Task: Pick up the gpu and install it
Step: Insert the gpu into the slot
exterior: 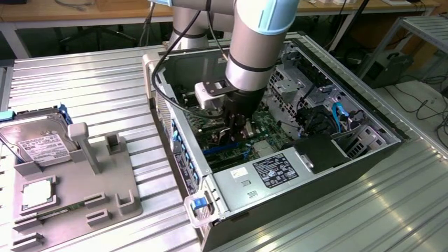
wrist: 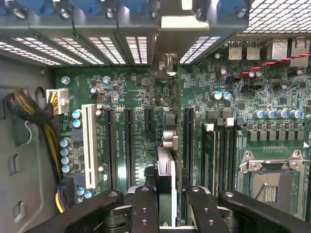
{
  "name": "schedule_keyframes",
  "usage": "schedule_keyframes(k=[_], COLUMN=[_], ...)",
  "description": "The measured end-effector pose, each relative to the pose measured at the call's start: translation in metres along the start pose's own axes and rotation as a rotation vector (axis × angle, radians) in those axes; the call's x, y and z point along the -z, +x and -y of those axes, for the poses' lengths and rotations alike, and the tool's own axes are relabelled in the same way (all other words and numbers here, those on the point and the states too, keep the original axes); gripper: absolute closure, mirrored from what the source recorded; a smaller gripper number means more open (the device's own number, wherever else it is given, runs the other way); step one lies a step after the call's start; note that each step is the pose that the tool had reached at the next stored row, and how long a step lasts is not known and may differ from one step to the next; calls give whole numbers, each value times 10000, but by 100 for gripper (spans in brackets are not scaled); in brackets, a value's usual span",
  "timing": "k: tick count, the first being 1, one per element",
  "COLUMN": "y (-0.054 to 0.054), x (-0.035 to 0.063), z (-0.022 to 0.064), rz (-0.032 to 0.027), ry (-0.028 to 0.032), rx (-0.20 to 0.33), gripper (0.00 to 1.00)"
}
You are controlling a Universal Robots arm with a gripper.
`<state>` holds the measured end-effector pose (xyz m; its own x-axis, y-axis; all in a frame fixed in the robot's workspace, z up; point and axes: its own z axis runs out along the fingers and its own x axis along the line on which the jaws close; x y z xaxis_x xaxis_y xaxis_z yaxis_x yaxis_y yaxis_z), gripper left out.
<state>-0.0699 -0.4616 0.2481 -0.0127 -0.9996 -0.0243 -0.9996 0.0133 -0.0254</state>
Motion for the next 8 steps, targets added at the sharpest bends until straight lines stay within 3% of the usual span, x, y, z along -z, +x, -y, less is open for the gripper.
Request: schedule_keyframes(k=[8], y=[2], x=[-59], z=[-59], rz=[66], ry=[-1], rx=[-1], gripper=[72])
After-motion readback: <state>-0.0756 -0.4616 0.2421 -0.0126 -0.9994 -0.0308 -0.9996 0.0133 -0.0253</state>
